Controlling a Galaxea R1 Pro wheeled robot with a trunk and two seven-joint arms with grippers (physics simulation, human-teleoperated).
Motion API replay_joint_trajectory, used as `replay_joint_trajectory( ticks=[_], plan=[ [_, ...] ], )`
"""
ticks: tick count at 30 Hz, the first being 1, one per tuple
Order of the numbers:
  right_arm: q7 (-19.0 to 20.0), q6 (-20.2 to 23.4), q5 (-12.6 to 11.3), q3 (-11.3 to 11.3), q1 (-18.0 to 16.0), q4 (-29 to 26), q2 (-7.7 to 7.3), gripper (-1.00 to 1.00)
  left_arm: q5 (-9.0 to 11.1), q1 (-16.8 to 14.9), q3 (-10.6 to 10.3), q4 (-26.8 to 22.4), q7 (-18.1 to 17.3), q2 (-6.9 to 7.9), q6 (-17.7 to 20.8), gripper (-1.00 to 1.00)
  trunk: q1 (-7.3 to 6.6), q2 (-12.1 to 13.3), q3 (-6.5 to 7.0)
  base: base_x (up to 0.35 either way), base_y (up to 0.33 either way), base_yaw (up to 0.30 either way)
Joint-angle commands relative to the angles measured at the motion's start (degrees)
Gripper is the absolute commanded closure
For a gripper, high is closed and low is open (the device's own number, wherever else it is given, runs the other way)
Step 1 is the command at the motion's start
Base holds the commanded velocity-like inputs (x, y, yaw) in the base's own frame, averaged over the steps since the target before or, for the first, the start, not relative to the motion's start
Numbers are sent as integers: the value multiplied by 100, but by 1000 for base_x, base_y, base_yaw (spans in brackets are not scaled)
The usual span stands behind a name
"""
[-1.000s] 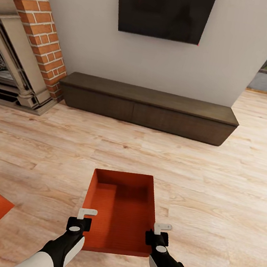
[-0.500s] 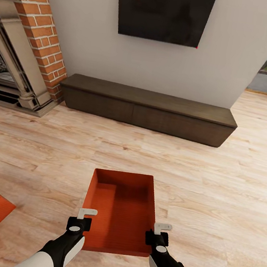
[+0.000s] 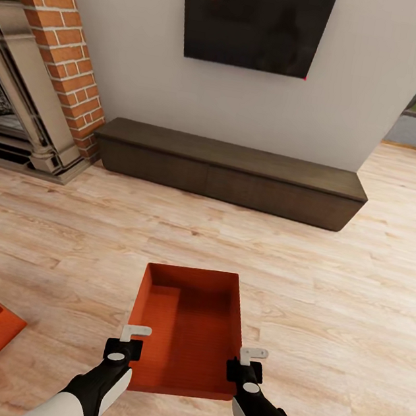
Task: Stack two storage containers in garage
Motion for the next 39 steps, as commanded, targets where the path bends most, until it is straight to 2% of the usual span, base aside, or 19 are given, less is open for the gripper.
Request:
replay_joint_trajectory(
  ticks=[1, 39],
  plan=[
    [-16, -15, -80, 29, -1, 12, 1, 100, 11, -4, 6, -22, 32, 0, 25, 100, -23, 40, 15, 0, 0, 0],
    [-24, -6, -68, 19, -1, -18, 41, 100, 14, -4, 6, -22, 32, 5, 23, 100, -858, 1564, 697, 0, 0, 0]
  ],
)
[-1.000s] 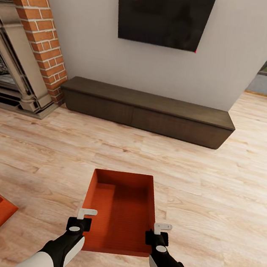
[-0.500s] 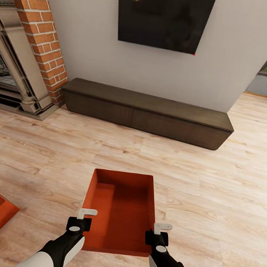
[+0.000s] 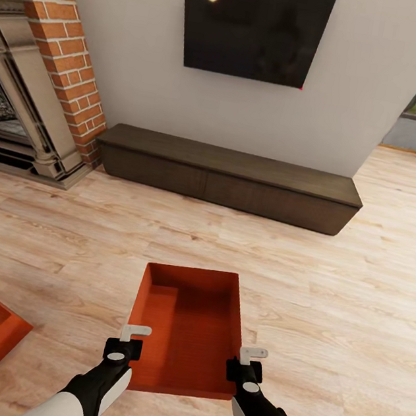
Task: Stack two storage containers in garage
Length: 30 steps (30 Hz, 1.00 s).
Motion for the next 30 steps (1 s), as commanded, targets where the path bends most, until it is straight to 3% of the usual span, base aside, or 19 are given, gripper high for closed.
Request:
replay_joint_trajectory(
  ticks=[1, 21, 30],
  plan=[
    [-13, -11, -53, 16, -3, -4, 35, 100, 26, -1, 1, -16, 35, -3, 25, 100, -23, 39, 15, 0, 0, 0],
    [-14, -53, -32, 28, -3, -8, 41, 100, 19, -1, 1, -24, 37, -6, 25, 100, -462, 841, 374, 0, 0, 0],
    [-21, -68, -35, 3, -3, -10, 41, 100, 26, -1, 7, -29, 44, -6, 16, 100, -462, 841, 374, 0, 0, 0]
  ],
)
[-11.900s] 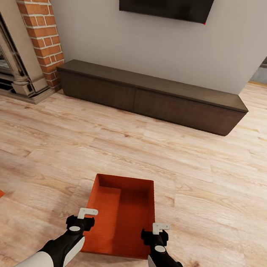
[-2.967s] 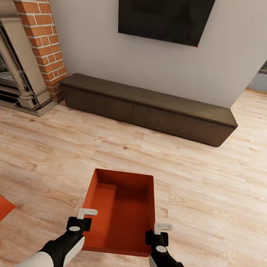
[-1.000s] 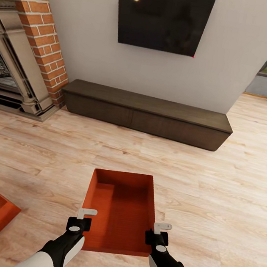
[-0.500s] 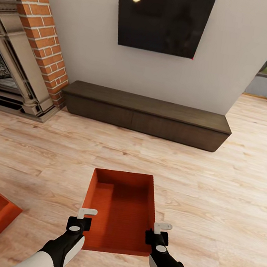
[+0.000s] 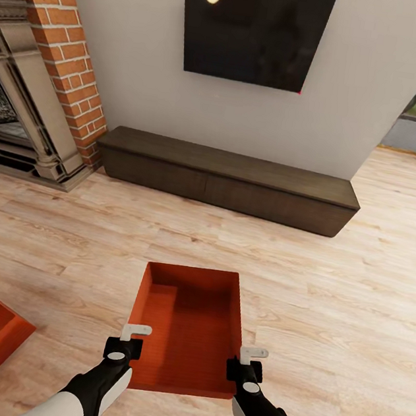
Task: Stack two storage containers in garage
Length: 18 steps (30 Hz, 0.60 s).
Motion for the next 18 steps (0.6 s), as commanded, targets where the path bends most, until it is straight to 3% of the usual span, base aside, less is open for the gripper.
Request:
replay_joint_trajectory(
  ticks=[1, 18],
  plan=[
    [-19, -16, -15, -18, -5, -7, 46, 100, 64, 0, 2, -8, 42, -1, 24, 100, 0, -3, 0, 0, 0, 0],
    [-23, 7, -56, -30, -5, 2, 46, 100, 64, 0, 4, -7, 46, -1, 24, 100, 0, -3, 148, 0, 0, 0]
  ],
)
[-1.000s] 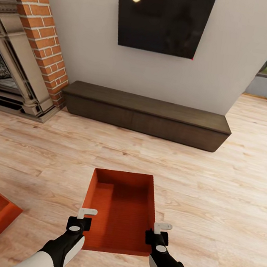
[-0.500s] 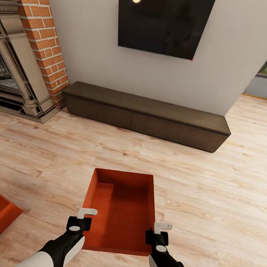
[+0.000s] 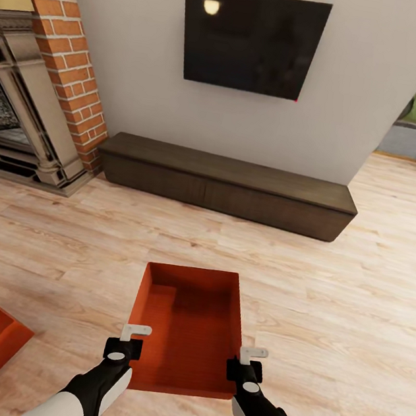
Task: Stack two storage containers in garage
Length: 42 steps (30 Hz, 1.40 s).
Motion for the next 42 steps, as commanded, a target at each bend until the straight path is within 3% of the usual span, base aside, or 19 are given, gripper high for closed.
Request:
replay_joint_trajectory(
  ticks=[1, 42],
  plan=[
    [-17, -22, -55, -46, -4, 5, 46, 100, 27, -1, 20, -16, 34, -2, 24, 100, 0, -3, 6, 0, 0, 0],
    [-24, -42, -78, -45, -4, 14, 46, 100, 19, -4, 12, -10, 32, 3, 24, 100, 0, -3, 394, 0, 0, 0]
  ],
)
